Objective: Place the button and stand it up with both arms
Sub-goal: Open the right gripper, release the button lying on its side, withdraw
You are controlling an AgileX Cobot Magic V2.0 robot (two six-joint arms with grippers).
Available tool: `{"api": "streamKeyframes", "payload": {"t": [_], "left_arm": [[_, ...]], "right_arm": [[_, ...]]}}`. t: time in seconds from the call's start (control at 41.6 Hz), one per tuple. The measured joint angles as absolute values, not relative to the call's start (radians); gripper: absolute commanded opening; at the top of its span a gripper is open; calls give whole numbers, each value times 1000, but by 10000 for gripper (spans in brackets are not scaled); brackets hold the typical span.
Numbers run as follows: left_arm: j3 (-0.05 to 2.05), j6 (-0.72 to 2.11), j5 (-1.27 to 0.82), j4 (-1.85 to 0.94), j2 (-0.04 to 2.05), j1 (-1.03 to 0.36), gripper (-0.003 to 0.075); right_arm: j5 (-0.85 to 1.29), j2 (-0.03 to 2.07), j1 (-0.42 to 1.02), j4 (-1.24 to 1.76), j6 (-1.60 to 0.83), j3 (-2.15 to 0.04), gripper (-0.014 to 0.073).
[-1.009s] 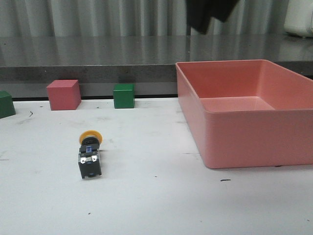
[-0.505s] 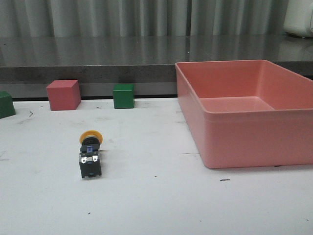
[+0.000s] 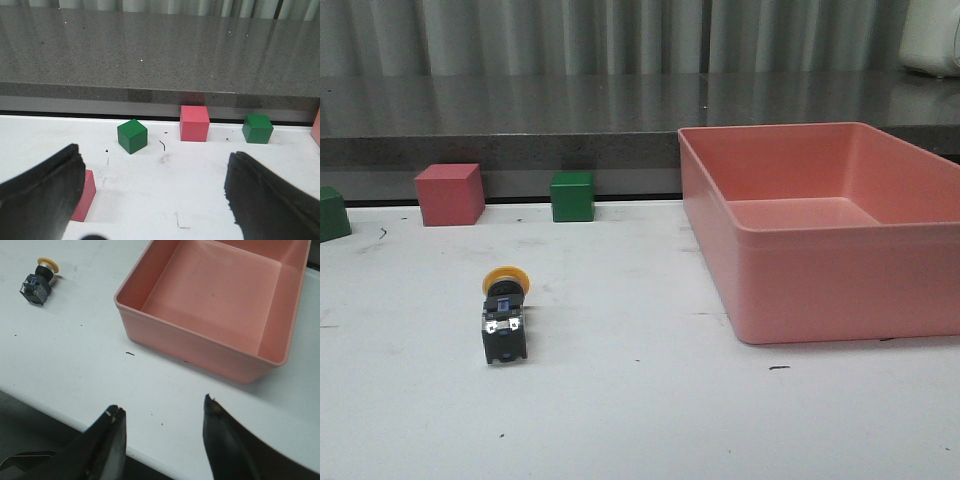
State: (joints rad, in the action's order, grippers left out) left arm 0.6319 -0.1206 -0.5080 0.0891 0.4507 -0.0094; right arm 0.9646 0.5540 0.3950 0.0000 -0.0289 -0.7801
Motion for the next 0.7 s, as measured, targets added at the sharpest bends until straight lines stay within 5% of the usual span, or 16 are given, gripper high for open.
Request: {"api": "streamKeyframes", "payload": {"t": [0.697], "left_arm": [[648, -121, -479, 71, 476, -9, 565]], "right_arm": [[985, 535, 395, 0, -29, -780, 384]]}}
